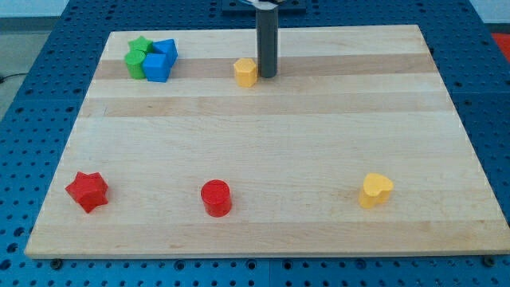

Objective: Push the yellow hexagon to the right side of the red star

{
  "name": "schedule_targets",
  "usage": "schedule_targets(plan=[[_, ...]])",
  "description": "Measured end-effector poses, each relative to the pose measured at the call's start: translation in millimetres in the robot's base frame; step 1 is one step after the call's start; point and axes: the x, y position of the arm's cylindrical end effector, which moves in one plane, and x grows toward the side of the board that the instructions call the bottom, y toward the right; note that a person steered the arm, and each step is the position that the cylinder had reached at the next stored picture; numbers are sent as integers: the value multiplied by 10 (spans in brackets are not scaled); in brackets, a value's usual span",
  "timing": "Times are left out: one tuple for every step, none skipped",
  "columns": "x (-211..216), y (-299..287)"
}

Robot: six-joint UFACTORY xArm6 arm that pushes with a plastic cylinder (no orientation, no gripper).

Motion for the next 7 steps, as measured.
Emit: schedule_targets(plan=[[-131,-183],[236,-752],[623,-1169],[931,-1554],[1290,-1755],[1392,-1715],[1600,-1674]])
